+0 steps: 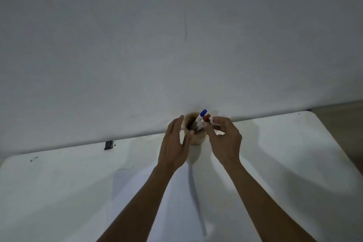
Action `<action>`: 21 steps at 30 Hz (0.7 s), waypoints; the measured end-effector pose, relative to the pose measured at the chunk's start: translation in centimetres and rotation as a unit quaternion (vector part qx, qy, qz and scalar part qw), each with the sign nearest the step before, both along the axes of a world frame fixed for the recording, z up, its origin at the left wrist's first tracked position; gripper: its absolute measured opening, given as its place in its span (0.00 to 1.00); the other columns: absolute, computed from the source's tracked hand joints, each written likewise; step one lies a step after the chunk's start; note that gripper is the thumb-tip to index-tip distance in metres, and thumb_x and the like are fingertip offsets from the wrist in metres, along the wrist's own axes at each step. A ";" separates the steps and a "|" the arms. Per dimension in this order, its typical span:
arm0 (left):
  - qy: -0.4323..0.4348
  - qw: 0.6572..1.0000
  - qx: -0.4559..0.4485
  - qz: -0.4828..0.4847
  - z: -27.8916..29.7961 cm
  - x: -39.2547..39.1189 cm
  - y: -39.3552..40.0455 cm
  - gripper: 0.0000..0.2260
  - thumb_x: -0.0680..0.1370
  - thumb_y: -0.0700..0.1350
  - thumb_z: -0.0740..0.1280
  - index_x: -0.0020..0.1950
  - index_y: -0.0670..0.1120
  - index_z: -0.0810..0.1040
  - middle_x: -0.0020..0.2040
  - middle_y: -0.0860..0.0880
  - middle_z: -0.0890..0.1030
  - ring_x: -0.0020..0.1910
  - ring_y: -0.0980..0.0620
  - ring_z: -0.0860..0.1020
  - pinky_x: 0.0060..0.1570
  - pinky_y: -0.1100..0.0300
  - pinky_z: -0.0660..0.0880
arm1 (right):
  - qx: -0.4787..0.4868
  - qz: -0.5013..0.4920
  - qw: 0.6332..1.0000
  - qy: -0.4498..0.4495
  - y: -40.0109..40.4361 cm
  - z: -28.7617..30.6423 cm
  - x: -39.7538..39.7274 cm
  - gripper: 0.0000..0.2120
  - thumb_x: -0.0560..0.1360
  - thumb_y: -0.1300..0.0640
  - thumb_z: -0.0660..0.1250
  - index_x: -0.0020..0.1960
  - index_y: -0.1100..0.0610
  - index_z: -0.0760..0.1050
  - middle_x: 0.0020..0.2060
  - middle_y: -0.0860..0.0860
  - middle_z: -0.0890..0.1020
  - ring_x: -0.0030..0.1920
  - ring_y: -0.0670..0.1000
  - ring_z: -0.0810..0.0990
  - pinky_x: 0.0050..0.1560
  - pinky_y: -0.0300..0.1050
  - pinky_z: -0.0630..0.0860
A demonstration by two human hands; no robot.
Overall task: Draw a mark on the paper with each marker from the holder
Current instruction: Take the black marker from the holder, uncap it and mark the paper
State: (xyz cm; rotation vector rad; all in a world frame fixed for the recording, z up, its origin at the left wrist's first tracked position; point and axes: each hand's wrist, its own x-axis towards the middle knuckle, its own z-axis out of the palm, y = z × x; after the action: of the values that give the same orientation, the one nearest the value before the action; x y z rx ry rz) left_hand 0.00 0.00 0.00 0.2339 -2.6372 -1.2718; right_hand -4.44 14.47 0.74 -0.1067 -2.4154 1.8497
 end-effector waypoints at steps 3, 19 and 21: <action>0.031 0.999 0.039 -0.011 0.5 -0.7 0.5 0.23 0.82 0.47 0.65 0.70 0.68 0.62 0.65 0.76 0.67 0.64 0.76 0.66 0.58 0.82 0.64 | -0.012 -0.013 1.000 -0.011 -0.3 -0.4 -0.3 0.11 0.72 0.57 0.79 0.52 0.57 0.80 0.45 0.44 0.83 0.45 0.40 0.84 0.40 0.26 0.76; 0.013 0.996 0.088 0.006 -0.1 -1.1 0.7 0.26 0.81 0.40 0.66 0.68 0.70 0.67 0.63 0.77 0.71 0.64 0.72 0.72 0.61 0.67 0.75 | -0.047 -0.045 0.998 0.000 -0.5 1.2 -1.0 0.05 0.77 0.56 0.73 0.51 0.56 0.81 0.44 0.48 0.85 0.48 0.44 0.84 0.45 0.32 0.78; 0.011 0.995 0.104 -0.001 -0.1 -1.1 0.8 0.26 0.81 0.38 0.66 0.69 0.67 0.68 0.64 0.72 0.74 0.64 0.68 0.74 0.59 0.68 0.76 | -0.109 -0.065 0.992 0.021 0.1 2.9 -1.2 0.03 0.79 0.58 0.71 0.51 0.54 0.79 0.45 0.49 0.85 0.48 0.46 0.85 0.44 0.32 0.78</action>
State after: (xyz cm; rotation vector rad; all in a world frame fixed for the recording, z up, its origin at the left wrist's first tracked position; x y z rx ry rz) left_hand -1.12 0.76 -0.08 0.2462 -2.4870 -1.5409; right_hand -5.60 14.58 3.60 -0.2332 -2.1178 2.0268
